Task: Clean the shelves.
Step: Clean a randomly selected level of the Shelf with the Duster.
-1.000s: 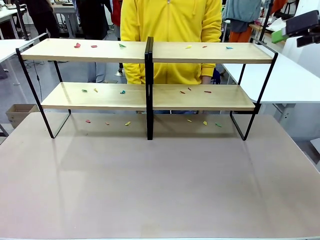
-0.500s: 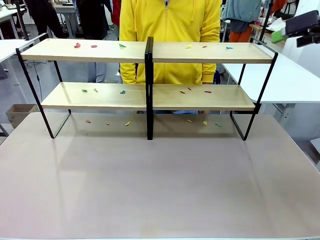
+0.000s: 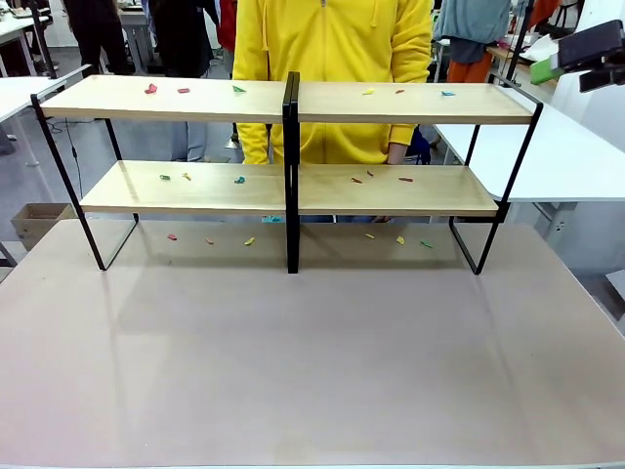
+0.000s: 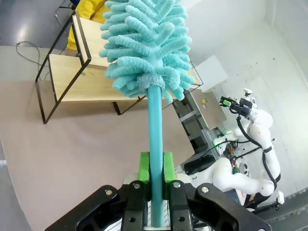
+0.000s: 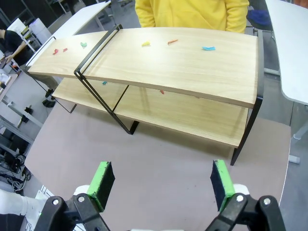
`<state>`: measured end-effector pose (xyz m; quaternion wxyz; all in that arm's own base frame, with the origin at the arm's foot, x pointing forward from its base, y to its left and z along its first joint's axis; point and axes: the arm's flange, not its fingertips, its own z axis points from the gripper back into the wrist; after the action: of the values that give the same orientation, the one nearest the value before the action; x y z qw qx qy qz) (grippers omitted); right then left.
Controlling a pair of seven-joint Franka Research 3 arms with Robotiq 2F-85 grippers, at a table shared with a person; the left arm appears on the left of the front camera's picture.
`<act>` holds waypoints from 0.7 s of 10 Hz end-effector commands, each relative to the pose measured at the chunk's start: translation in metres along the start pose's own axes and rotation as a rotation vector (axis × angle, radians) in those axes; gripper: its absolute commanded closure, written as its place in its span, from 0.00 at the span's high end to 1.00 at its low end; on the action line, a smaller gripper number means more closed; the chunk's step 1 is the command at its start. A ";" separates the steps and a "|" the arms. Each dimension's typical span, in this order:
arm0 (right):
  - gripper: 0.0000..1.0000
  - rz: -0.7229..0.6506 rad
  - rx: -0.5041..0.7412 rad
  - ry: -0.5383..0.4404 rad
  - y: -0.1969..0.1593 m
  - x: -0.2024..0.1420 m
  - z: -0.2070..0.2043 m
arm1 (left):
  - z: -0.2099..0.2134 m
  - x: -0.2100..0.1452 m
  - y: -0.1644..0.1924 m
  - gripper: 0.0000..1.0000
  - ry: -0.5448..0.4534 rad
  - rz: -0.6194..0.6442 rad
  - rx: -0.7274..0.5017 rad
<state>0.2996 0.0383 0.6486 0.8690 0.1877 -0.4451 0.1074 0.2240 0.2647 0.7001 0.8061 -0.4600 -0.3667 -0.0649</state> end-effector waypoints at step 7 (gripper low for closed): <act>1.00 0.001 0.004 0.001 -0.001 0.000 0.000 | -0.051 -0.099 0.007 0.13 1.031 -0.430 0.140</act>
<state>0.2996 0.0384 0.6487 0.8689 0.1875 -0.4452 0.1076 0.1800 0.2227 0.6336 0.8915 -0.3464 -0.0868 -0.2788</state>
